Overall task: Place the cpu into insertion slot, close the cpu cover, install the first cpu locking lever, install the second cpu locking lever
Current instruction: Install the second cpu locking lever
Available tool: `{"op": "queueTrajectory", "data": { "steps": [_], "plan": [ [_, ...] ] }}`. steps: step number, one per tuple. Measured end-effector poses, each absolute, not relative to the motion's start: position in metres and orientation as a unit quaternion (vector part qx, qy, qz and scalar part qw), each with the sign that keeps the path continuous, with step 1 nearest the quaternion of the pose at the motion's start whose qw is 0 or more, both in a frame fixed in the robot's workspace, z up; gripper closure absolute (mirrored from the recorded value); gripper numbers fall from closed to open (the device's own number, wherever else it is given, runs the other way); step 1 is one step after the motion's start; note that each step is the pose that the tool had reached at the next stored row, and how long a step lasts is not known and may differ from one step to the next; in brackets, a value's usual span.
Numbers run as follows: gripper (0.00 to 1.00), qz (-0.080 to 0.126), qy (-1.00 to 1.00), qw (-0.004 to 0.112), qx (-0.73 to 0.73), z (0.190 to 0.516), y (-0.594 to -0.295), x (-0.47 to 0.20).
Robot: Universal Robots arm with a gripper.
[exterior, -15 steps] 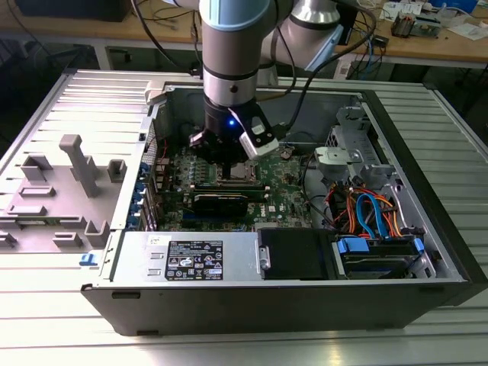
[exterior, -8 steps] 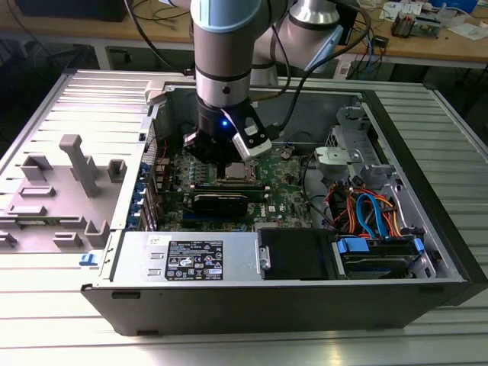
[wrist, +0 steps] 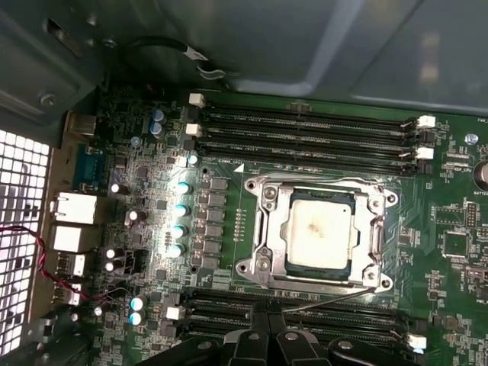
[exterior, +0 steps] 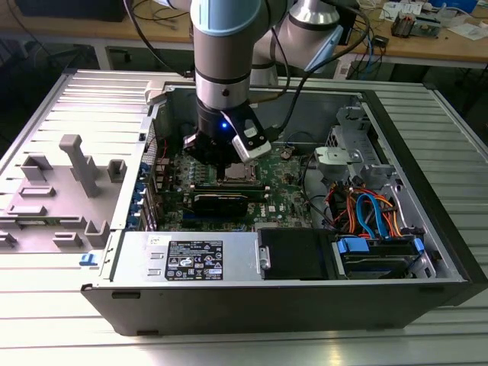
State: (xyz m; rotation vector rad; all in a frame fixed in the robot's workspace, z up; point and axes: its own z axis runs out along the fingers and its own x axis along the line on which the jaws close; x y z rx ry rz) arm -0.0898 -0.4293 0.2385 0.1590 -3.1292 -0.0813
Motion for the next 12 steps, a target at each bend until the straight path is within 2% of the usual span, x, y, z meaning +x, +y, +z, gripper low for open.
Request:
{"op": "queueTrajectory", "data": {
  "steps": [6,12],
  "plan": [
    [0.89,-0.040,-0.998,0.003,0.052,0.230,-0.429,-0.090],
    [0.89,-0.044,-0.998,0.003,0.053,0.224,-0.430,-0.091]
  ]
}}
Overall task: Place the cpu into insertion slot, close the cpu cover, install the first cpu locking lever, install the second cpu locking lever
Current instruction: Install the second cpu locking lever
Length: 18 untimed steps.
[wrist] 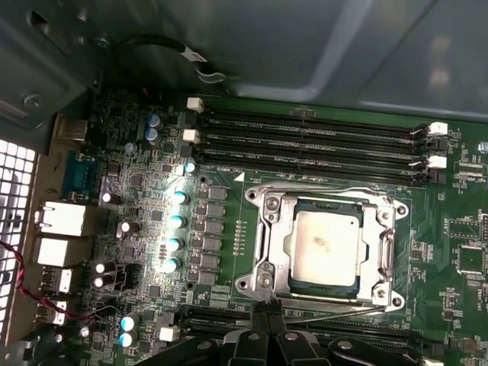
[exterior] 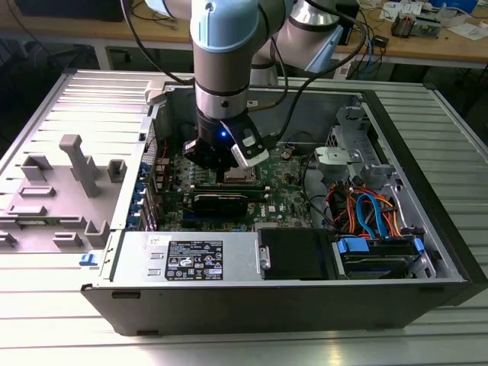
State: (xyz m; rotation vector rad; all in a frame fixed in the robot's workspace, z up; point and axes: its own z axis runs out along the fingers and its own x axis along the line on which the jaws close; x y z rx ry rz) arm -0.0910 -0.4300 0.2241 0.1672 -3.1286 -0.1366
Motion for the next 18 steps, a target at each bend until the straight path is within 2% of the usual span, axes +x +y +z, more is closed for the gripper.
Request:
{"op": "queueTrajectory", "data": {
  "steps": [18],
  "plan": [
    [0.89,-0.047,-0.997,0.003,0.055,0.2203,-0.4386,-0.0922]
  ]
}}
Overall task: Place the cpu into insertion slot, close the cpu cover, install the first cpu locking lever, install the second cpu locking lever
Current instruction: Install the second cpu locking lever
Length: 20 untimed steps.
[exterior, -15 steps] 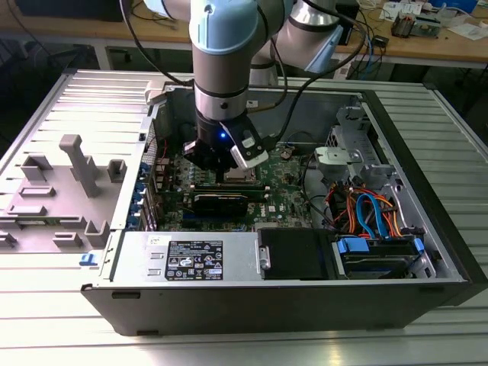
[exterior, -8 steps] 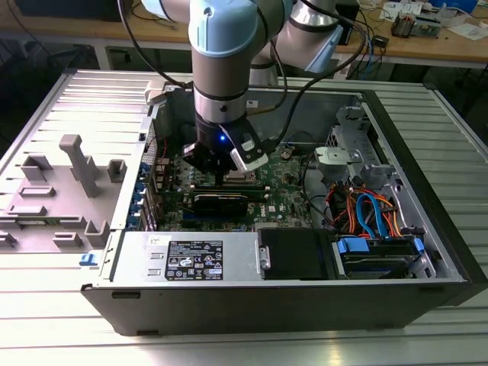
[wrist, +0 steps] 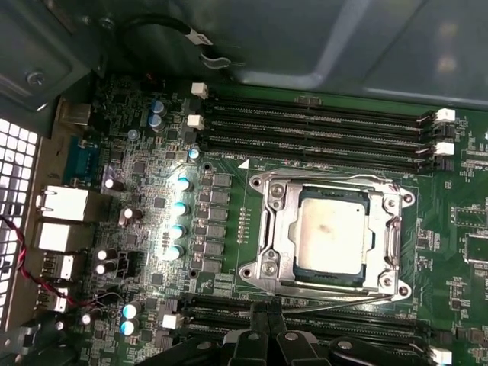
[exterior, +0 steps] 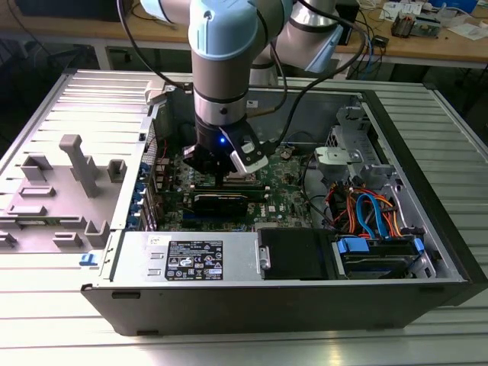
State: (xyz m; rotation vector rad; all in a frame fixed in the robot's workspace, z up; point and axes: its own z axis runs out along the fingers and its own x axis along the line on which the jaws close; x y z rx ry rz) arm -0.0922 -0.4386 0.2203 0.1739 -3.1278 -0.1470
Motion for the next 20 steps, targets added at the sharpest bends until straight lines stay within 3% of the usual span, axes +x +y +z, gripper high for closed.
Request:
{"op": "queueTrajectory", "data": {
  "steps": [20],
  "plan": [
    [0.89,-0.053,-0.997,0.002,0.056,0.2120,-0.4322,-0.0983]
  ]
}}
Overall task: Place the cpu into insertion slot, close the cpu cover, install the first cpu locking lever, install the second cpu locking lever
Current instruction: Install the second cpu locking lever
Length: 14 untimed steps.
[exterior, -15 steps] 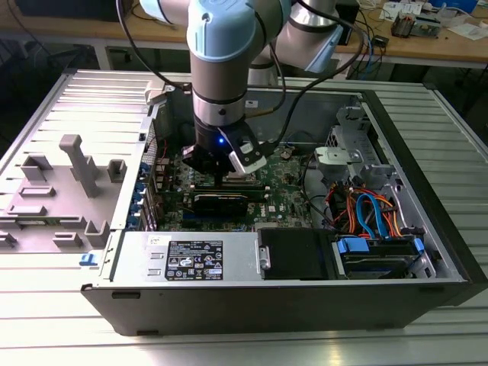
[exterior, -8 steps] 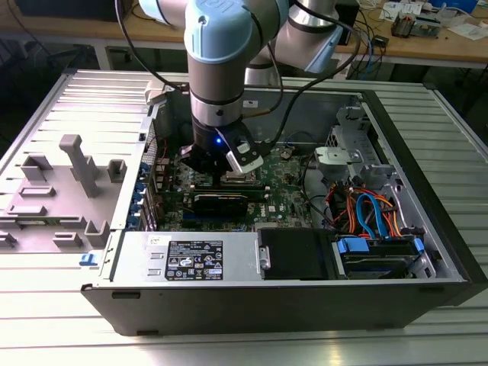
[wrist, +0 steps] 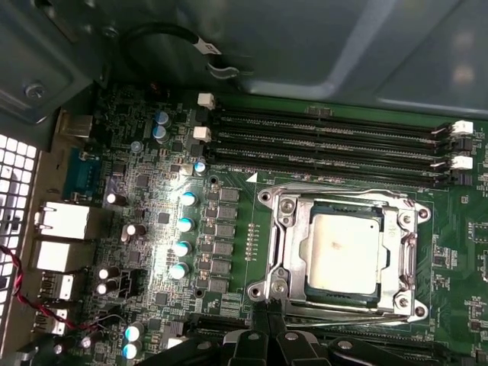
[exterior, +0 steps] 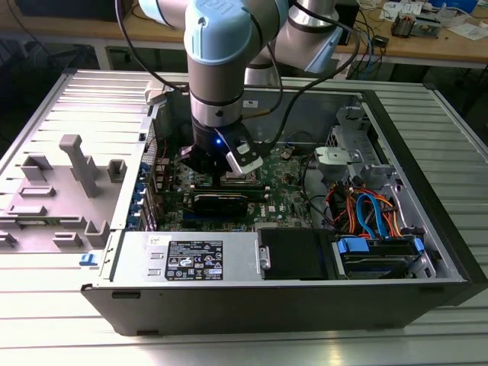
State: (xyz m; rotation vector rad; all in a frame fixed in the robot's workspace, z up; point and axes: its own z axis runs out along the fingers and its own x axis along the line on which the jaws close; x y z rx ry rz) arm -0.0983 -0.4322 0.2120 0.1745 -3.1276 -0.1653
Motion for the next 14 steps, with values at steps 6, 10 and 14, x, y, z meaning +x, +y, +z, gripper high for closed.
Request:
{"op": "queueTrajectory", "data": {
  "steps": [6,10,14],
  "plan": [
    [0.89,-0.057,-0.997,0.002,0.056,0.2104,-0.4322,-0.0983],
    [0.89,-0.061,-0.997,0.002,0.056,0.2095,-0.4321,-0.0983],
    [0.89,-0.061,-0.997,0.002,0.056,0.2080,-0.4321,-0.0983]
  ]
}}
